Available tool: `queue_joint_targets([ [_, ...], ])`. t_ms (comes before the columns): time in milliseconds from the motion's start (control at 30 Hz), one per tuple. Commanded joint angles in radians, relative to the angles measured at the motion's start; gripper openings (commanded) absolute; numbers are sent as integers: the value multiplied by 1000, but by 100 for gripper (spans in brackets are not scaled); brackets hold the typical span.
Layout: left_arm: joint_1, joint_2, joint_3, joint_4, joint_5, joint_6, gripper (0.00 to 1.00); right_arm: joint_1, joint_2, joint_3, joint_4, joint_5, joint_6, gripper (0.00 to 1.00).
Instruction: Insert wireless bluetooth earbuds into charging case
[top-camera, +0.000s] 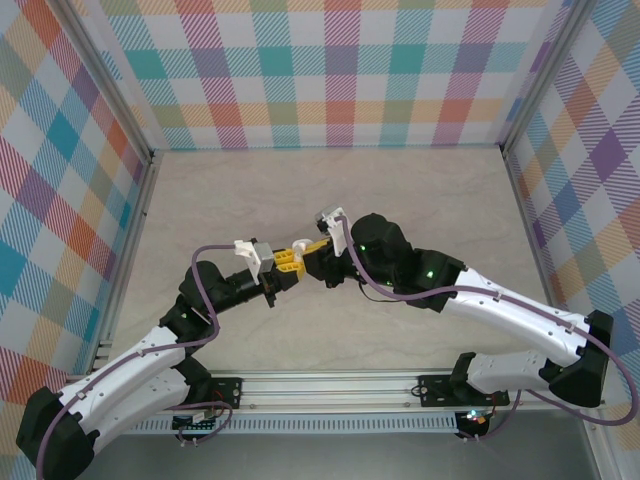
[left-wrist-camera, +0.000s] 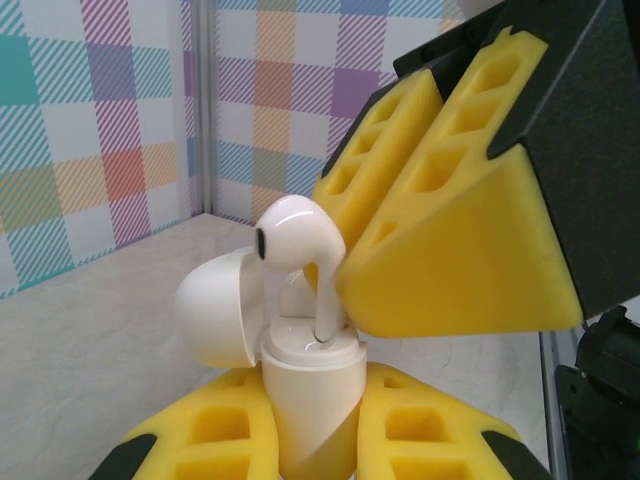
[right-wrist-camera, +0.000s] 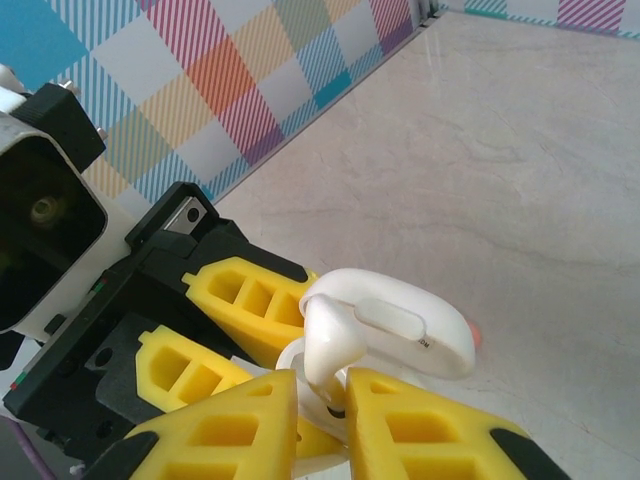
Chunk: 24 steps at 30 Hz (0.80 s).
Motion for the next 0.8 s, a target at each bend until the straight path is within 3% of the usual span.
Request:
queue_joint_targets([
  [0,-13,-31,33,109,3,19,0,9,25,14,-86,-8,14,22],
  [300,-13,-29,31,108,-1,24,0,9,21,30,-91,-20,10,24],
  [767,-13,-23,31,115,3,32,0,9,-53,58,-122,-30,22,39],
])
